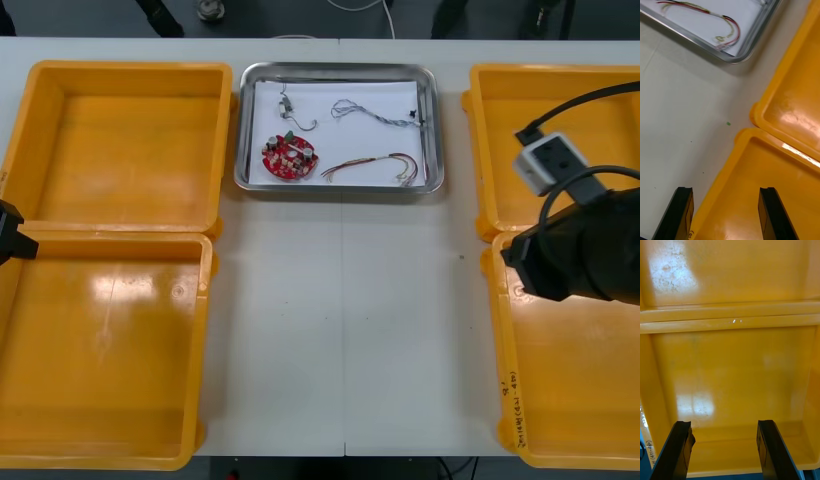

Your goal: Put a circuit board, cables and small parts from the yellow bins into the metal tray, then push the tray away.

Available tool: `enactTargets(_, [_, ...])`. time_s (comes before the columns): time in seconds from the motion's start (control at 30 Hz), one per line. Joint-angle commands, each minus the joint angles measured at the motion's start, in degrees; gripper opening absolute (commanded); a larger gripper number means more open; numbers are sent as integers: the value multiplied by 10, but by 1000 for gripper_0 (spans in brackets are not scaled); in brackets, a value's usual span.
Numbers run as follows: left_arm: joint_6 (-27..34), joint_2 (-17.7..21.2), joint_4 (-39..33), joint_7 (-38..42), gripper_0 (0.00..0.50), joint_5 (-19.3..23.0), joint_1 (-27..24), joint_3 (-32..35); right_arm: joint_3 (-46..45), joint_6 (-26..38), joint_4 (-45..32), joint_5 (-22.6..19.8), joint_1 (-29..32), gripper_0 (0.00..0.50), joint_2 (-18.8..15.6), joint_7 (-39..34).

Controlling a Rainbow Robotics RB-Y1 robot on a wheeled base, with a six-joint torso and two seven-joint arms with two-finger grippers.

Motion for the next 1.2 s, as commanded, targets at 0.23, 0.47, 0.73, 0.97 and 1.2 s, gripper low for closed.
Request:
enactTargets(0.23, [3,26,-8,-30,500,-3,9,16,-223,2,130,-96,40,500,-29,-35])
enactTargets(0.47, [3,26,-8,-30,500,-3,9,16,-239,2,190,-68,47,500,-49,38])
enactTargets(0.73, [3,26,-8,-30,500,-3,9,16,-264,-20,269,-66,72,500,-56,102])
enactTargets(0.97, [3,26,-8,-30,500,-3,9,16,-268,-63,326,-68,74,500,-57,108])
enactTargets(1.2, [3,26,-8,-30,500,-3,9,16,-267,-80,351,-73,69,500,-66,110])
